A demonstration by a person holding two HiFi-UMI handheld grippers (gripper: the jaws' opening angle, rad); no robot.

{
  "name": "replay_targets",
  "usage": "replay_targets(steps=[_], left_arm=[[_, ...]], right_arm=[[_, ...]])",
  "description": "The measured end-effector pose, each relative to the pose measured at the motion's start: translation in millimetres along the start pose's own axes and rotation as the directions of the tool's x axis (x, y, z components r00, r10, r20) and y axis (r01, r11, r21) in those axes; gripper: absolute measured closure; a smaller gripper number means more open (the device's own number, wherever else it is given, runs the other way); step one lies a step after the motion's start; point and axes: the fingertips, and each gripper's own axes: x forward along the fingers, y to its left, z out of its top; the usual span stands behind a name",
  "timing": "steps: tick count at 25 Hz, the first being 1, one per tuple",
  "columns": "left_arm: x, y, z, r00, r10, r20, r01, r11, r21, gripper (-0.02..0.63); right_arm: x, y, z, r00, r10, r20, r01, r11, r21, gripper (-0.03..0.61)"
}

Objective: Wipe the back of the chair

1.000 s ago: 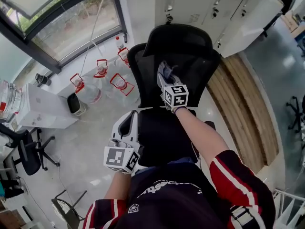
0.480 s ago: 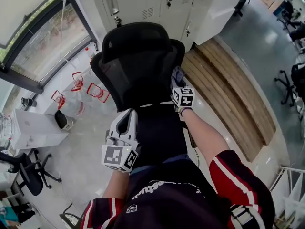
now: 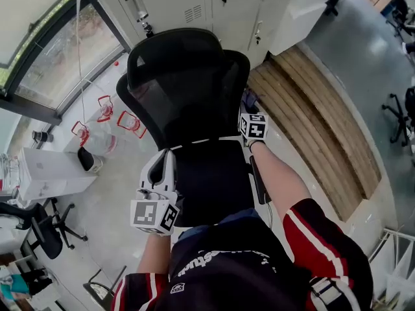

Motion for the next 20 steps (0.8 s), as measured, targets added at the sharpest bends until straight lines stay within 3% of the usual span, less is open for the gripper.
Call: replay_targets(steps=[10, 20], left_arm=[[-16.9, 33.0, -1.8, 0.997, 0.081, -0.011, -0.081, 0.997, 0.002, 0.590], [-59.0, 86.4, -6.8, 0.990, 0.144, -0.010, -0.144, 0.989, -0.023, 0.589]], right_arm=[[30.7, 24.3, -8.4, 0.999, 0.023, -0.039, -0.026, 0.997, -0.073, 0.511], [53.0, 94.6, -10.0, 0.998, 0.048, -0.036, -0.052, 0.992, -0.111, 0.511]])
